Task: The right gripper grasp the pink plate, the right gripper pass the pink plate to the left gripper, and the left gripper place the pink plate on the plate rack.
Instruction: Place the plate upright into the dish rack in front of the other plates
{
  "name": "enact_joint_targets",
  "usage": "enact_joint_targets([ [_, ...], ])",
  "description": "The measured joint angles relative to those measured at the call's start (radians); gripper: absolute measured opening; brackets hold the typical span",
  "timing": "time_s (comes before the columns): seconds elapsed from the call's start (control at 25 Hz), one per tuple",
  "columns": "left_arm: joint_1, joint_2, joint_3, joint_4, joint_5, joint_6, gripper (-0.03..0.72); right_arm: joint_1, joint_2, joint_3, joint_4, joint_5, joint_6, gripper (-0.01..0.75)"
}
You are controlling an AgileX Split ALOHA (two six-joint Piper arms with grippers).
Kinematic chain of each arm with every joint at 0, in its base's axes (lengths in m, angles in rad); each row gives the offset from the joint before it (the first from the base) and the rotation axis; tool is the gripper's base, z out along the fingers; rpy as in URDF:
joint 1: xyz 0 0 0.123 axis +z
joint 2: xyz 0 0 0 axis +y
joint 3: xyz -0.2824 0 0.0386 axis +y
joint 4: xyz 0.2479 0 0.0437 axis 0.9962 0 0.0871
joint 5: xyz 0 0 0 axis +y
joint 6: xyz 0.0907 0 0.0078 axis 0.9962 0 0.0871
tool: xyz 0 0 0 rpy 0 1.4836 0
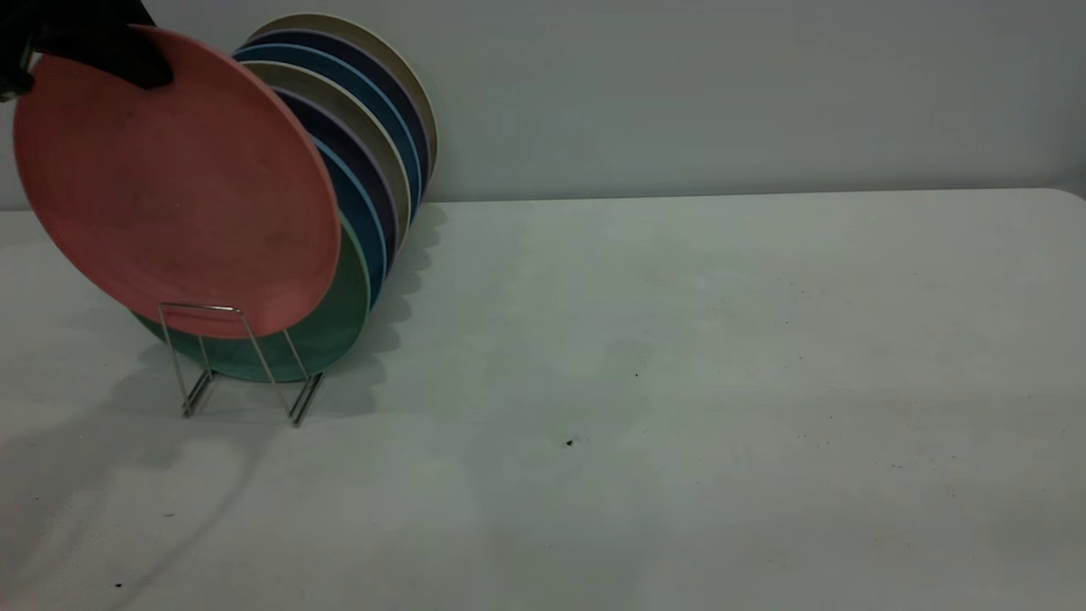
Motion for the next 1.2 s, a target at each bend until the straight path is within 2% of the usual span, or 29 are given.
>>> enact_joint_targets([
  [0.2,0.000,0.000,0.000,0.000,-0.005,-0.062,0.118,0.000,0.000,0.000,0.000,0.000,0.000,0.392],
  [0.44,0.003,0.000,0.000,0.000,0.000,-0.094,0.309,0.000,0.000,0.000,0.000,0.000,0.000,0.392],
  [0.6,0.032,0.000,0.000,0.000,0.000,-0.145,0.398,0.000,0.000,0.000,0.000,0.000,0.000,0.392],
  [0.88,0.050,0.000,0.000,0.002,0.009,-0.177,0.422,0.000,0.000,0.000,0.000,0.000,0.000,0.392],
  [1.2,0.050,0.000,0.000,0.004,0.103,-0.179,0.423,0.000,0.000,0.000,0.000,0.000,0.000,0.392],
])
